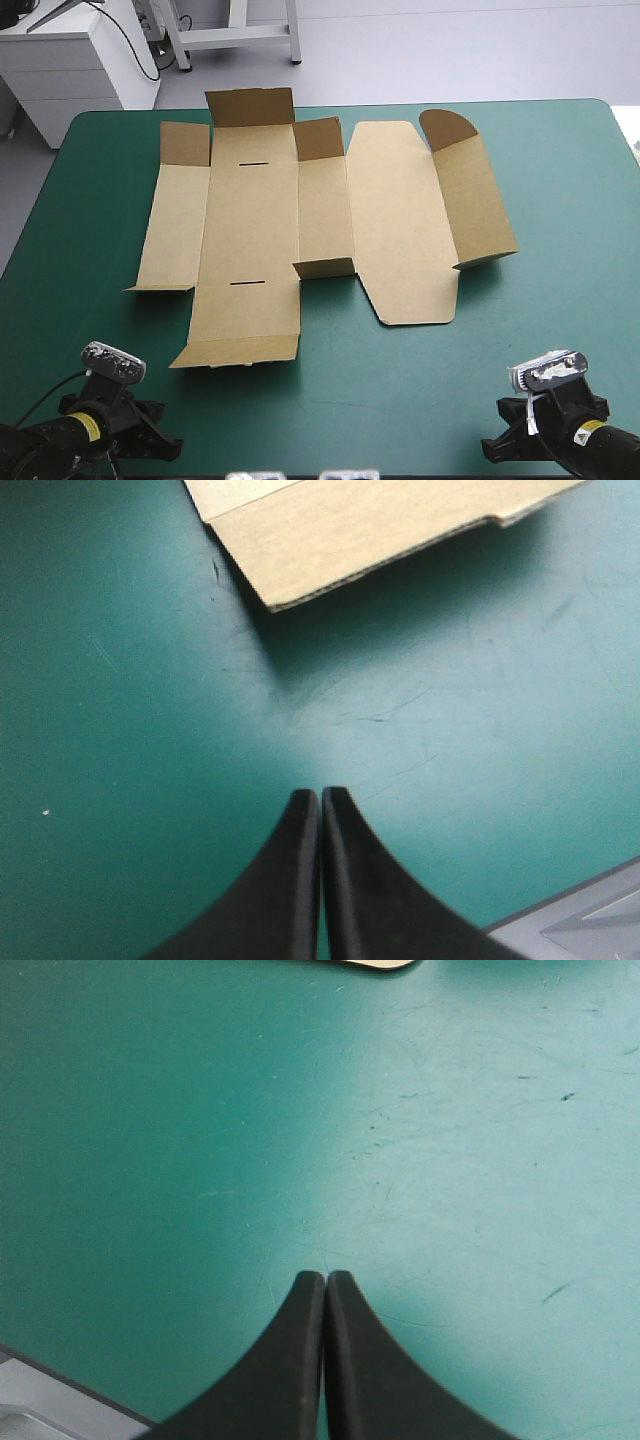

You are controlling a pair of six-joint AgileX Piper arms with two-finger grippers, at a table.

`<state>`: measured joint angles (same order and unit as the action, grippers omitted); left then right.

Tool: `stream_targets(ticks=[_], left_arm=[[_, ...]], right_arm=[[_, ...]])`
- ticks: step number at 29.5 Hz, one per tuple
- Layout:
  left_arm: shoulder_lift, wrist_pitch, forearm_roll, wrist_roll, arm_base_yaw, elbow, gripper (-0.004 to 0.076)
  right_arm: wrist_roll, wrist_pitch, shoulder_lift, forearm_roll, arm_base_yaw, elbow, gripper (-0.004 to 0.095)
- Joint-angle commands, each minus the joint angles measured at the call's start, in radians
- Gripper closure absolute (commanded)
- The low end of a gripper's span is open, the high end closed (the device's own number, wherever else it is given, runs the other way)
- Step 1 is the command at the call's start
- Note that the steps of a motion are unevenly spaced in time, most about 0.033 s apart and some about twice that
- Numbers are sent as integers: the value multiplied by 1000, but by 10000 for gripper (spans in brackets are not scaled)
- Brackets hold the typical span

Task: Fold the box

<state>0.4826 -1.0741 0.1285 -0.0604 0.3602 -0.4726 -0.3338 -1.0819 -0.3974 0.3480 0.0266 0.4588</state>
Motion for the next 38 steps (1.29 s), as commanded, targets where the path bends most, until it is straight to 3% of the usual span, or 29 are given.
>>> stream_targets(ticks=[1, 19, 29, 38], left_arm=[[8, 37, 12, 8, 2, -24, 732], [8, 32, 24, 8, 2, -38, 732], [27, 69, 1, 69, 2, -316, 732], [249, 115, -139, 96, 2, -485, 732]], right_arm=[[-4, 41, -15, 14, 5, 23, 928], [-4, 41, -15, 14, 5, 23, 928], [-4, 41, -15, 14, 5, 23, 928], [-4, 41, -15, 16, 5, 23, 928]])
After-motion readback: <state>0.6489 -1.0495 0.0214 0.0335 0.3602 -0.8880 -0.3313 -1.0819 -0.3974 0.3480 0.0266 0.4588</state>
